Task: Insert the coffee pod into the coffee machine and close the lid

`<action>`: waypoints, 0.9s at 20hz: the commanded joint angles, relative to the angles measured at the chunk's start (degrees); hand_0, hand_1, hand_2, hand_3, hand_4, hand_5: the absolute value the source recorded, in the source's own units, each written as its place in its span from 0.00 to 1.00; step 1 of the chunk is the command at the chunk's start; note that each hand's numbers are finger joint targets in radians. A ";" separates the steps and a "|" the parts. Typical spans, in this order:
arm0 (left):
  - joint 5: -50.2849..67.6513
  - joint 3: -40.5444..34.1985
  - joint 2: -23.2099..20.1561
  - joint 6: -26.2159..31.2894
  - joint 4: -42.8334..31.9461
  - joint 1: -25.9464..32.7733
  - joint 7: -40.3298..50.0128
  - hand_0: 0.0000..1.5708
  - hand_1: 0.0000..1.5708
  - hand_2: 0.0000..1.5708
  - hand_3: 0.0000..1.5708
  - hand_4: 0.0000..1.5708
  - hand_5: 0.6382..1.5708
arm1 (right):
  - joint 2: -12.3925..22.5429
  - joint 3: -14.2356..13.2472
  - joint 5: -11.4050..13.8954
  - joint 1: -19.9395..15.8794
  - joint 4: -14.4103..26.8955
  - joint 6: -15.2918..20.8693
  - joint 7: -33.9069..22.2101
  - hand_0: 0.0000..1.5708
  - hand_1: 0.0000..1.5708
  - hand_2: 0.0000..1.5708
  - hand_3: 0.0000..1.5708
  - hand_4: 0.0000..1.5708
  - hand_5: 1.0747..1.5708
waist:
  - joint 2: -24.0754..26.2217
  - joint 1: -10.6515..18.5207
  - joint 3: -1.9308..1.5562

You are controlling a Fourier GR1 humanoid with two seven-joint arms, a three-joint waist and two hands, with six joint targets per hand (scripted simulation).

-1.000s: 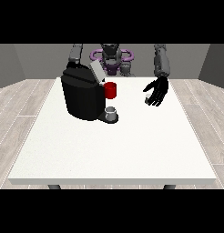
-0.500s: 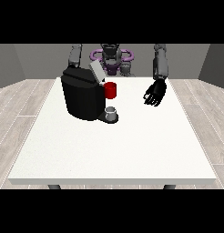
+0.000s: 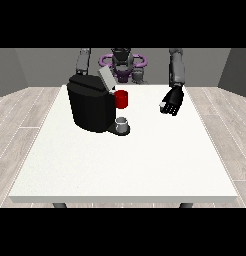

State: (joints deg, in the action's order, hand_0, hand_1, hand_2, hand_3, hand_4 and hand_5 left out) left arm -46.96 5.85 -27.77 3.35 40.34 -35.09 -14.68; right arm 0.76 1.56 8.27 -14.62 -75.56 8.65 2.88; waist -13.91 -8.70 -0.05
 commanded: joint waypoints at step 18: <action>3.02 -2.18 6.75 15.33 4.09 -10.74 1.50 0.90 0.90 0.89 0.85 0.34 1.00 | 3.68 -5.20 1.02 0.78 12.67 0.90 2.59 0.00 0.00 0.00 0.00 0.00 1.00 | 9.69 3.80 0.00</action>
State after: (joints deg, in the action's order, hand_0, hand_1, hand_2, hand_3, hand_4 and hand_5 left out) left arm -43.83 2.83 -22.69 14.68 41.37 -42.82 -16.12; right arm 3.17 -1.06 10.79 -13.82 -67.36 10.33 1.54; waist -5.52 -6.19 -0.02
